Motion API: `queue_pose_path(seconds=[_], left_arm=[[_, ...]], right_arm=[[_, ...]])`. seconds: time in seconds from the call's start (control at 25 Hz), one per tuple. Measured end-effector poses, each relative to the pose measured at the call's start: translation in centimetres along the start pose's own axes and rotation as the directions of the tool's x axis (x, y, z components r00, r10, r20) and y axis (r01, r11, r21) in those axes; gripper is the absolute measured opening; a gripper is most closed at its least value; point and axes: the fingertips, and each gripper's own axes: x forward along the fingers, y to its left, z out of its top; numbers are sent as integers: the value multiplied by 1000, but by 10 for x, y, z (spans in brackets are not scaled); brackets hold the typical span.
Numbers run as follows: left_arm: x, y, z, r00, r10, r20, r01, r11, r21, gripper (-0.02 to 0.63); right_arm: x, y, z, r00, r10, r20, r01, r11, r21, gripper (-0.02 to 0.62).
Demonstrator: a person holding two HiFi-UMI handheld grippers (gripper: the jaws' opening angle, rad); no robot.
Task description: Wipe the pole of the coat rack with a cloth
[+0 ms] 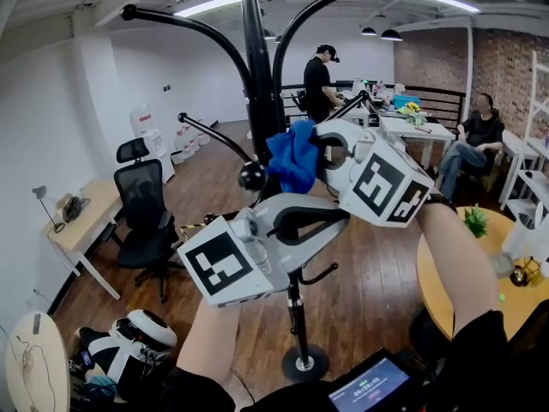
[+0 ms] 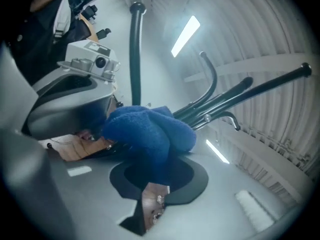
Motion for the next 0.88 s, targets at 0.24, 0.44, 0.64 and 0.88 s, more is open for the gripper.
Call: queue_pose_path(seconds=[0.24,0.44,0.64,0.88], left_arm=[[-3,1,6,1000,-6,0,6,1000,-28,4],[-5,-11,3,1000,-22,-7,22,999,-39,3],[-2,-24,4,999,-40,10,40,998,-47,5],[7,-44,3,996,-75,38,77,996,-51,5]], right_arm=[[1,17,-10,986,150,-66,-150,989,5,49],[-5,44,-20,946,276,-168,-277,961,20,49],[-25,57,-20,924,326,-197,-321,945,58,49],[-52,62,-26,930,308,-202,-293,951,101,49]])
